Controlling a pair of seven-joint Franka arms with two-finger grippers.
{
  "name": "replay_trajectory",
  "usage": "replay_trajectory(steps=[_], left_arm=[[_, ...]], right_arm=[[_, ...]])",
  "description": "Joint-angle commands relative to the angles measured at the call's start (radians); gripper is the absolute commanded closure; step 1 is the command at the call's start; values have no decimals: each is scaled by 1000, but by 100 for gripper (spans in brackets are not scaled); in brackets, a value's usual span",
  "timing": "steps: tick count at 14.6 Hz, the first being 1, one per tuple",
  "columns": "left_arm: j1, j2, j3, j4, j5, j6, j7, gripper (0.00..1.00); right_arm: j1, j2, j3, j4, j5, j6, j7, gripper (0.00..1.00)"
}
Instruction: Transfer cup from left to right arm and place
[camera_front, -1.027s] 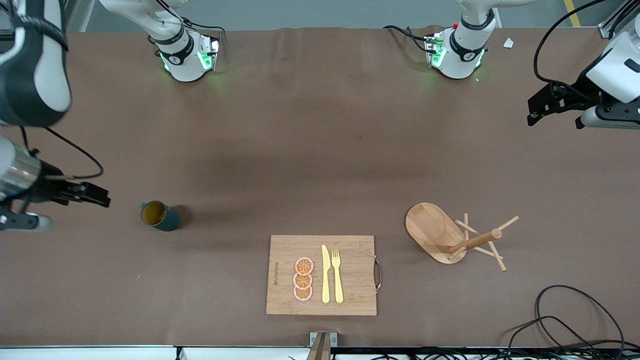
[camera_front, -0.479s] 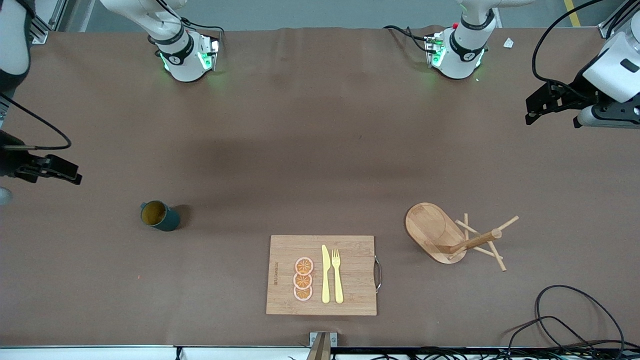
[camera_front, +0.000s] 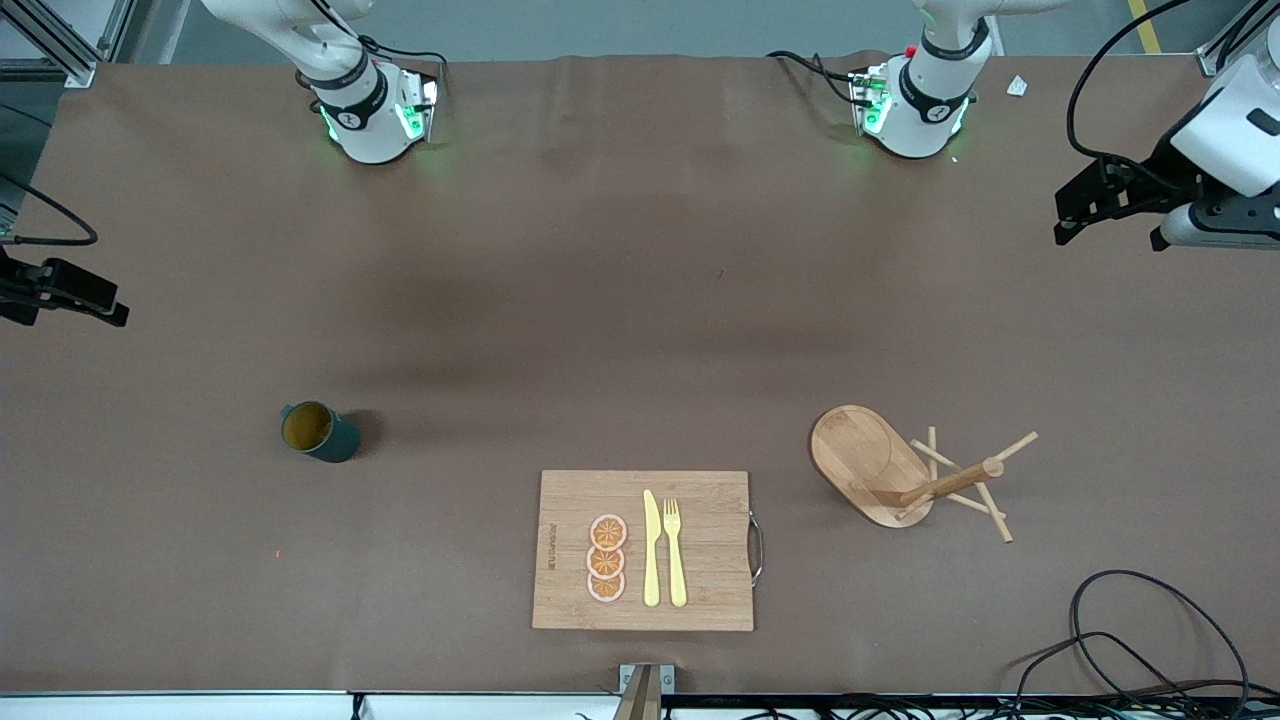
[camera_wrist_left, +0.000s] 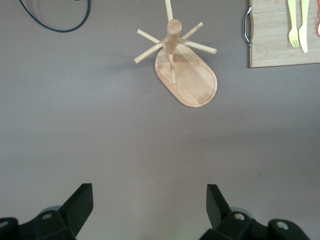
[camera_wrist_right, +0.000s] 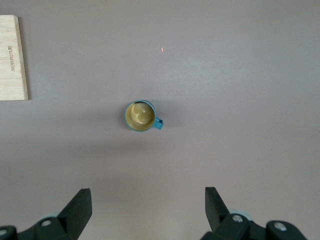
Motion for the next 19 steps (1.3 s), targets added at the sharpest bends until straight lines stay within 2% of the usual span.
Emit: replay_trajectory(steps=[1,14,17,19], left_arm=[[6,-29,-3,-22,-1,1,-5,0],[6,-29,0,-9,-3,1,0,0],[7,-27,3,-7,-1,1,4,0],[7,-27,7,-7,-1,1,6,0]], right_arm=[[1,-21,3,-23,-1,-6,12,0],[-5,-79,10,-23,-3,6,32,0],[-70,-90,88,-27,-1,11,34,0],[-84,-107,93,-55,-1,14,34,0]])
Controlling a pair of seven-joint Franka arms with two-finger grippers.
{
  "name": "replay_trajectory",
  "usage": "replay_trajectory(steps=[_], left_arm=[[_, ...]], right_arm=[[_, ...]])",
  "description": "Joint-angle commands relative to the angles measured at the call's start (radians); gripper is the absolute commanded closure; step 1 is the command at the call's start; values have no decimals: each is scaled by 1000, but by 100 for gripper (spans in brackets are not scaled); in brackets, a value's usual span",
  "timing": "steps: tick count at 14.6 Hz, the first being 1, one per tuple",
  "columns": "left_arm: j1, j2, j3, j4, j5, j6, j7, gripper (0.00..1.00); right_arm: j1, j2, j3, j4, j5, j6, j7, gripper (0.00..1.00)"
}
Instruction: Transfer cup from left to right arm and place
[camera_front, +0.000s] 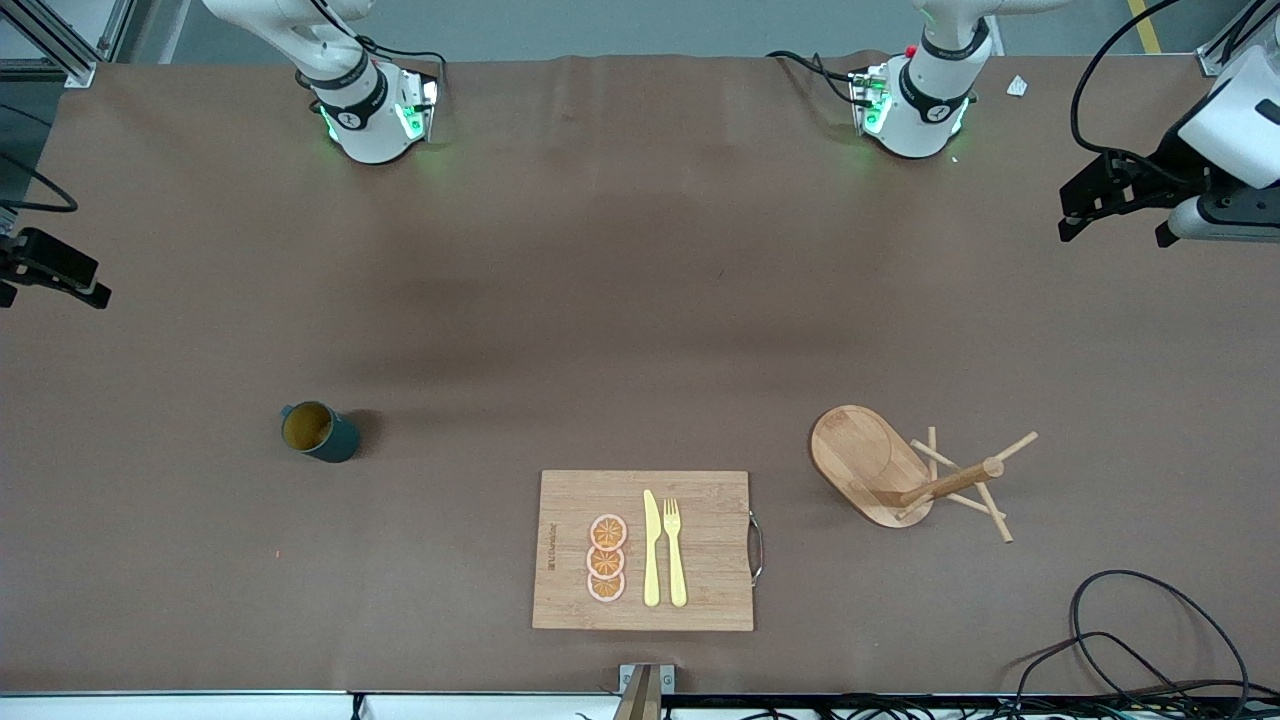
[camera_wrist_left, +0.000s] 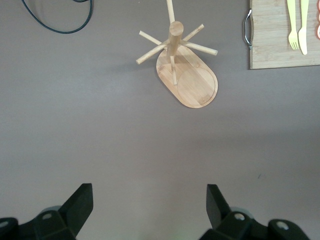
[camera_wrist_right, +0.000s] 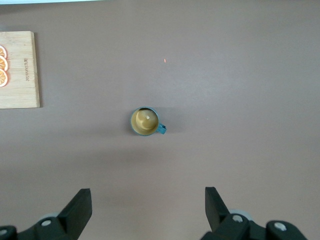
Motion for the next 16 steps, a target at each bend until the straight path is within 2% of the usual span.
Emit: replay_trajectory(steps=[1,3,10,16], left_arm=[[5,-18,3,-7,-1,1,4,0],[5,-15,3,-4,-1,1,9,0],[5,-17,-3,-4,2,-8,12,0],[5,-15,-5,-4,-1,-15,23,0]], right_arm=[[-62,-48,55,-54,1,3,15,0],[-87,-58,80,-69,0,6,17,0],[-76,-109,79,-142,0,39,20,0],[-53,-109,69,-145,-3,41,34,0]])
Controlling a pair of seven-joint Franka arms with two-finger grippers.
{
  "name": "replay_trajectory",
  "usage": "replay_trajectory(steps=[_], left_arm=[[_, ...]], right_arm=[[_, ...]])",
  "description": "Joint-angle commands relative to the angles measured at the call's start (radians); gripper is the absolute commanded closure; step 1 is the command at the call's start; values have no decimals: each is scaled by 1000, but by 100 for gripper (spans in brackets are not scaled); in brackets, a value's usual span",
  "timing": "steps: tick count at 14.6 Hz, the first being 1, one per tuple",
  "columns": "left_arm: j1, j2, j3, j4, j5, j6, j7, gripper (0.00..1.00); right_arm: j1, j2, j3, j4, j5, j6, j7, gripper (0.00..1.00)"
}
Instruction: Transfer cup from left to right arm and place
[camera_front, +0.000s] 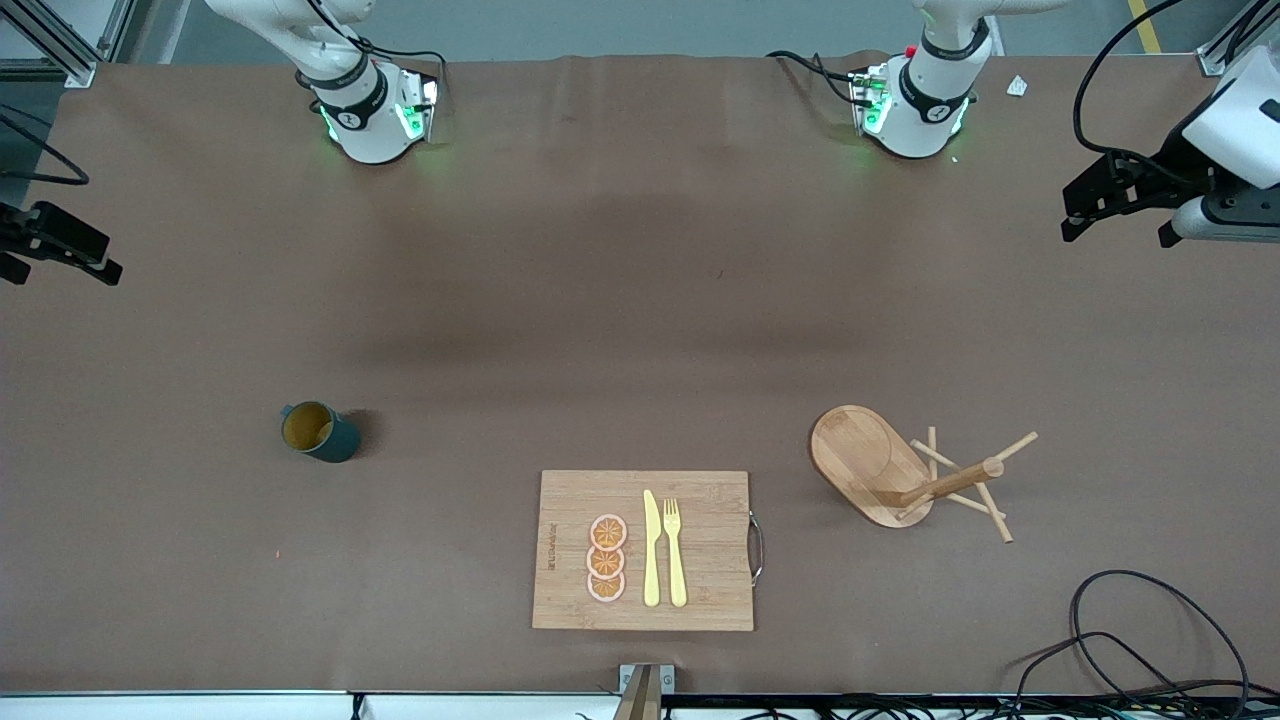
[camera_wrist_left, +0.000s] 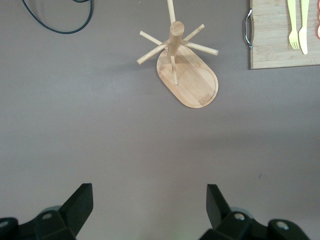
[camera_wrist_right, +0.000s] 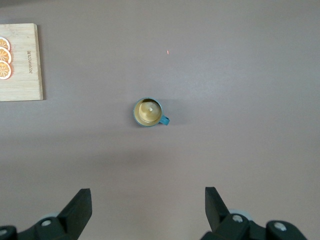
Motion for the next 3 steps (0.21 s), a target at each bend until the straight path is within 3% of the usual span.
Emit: replay_trajectory(steps=[1,3], left_arm=[[5,-14,-5,-4,-3,-15,17,0],[5,-14,-5,-4,-4,-15,17,0]], right_arm=[[0,-31,7,-40,-3,22,20,0],[-3,-31,7,-37,-5,28,20,0]])
